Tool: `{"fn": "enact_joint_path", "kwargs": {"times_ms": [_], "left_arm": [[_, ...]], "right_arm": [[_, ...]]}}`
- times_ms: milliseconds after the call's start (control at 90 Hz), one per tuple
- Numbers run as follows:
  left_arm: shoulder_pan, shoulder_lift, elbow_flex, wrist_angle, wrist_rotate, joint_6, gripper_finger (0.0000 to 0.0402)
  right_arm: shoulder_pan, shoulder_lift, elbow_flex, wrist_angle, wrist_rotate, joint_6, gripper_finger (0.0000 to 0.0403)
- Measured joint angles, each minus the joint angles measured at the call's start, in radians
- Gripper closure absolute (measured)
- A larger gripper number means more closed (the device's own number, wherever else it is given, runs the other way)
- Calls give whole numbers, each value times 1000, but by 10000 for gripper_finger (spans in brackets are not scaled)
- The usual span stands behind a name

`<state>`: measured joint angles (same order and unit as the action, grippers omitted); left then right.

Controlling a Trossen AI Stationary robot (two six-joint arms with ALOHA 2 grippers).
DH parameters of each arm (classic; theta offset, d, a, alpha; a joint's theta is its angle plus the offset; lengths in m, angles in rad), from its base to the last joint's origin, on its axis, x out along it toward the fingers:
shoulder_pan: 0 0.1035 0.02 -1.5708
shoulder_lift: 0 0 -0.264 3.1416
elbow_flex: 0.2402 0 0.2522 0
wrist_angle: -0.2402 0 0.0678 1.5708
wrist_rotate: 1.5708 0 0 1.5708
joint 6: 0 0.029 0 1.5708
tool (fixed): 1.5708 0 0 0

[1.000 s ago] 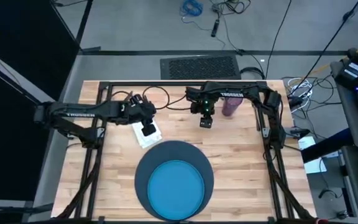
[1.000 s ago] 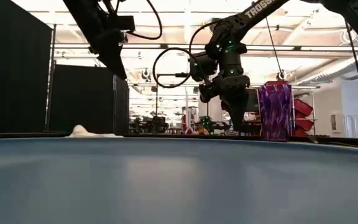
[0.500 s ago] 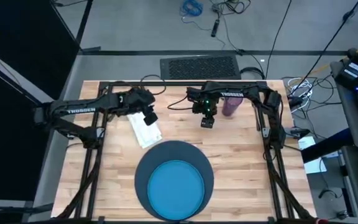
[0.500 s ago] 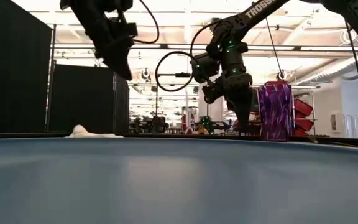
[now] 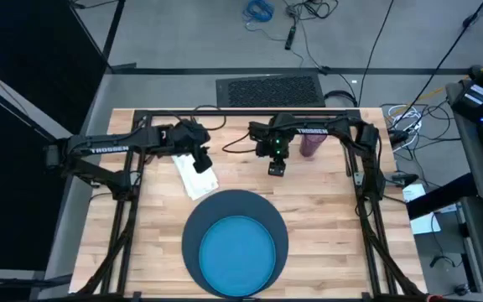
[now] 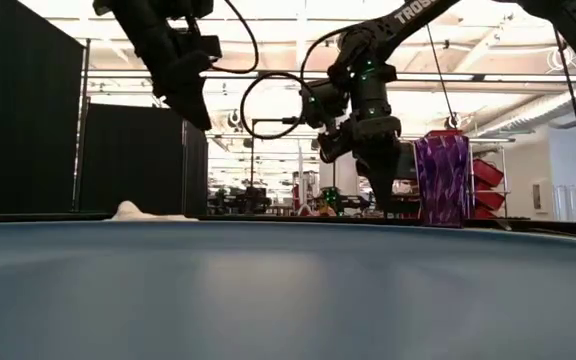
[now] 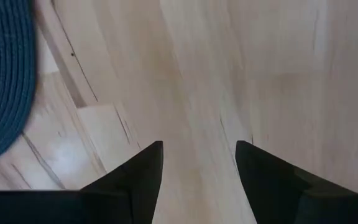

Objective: Set table place
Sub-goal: Put the white napkin to the left side of the blue table mat

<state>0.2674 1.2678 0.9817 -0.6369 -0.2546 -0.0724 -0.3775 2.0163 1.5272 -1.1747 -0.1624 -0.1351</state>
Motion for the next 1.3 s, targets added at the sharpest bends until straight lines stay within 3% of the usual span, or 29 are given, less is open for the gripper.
{"fn": "enact_joint_path", "kwargs": {"times_ms": [211, 778, 911, 1078, 1300], "left_arm": [[-4, 0, 0, -1, -1, 10, 288], [-3, 0, 0, -1, -8, 132, 288], [-3, 0, 0, -1, -68, 131, 288], [9, 0, -3, -83, -84, 26, 288], [27, 21, -132, -67, -34, -51, 288]], "right_arm": [[14, 0, 0, -24, 2, 52, 215], [-33, 0, 0, -12, 4, -11, 215], [-35, 0, 0, -11, 3, -14, 215], [-31, 0, 0, -13, 2, -84, 215], [-35, 0, 0, 2, 1, -142, 215]]}}
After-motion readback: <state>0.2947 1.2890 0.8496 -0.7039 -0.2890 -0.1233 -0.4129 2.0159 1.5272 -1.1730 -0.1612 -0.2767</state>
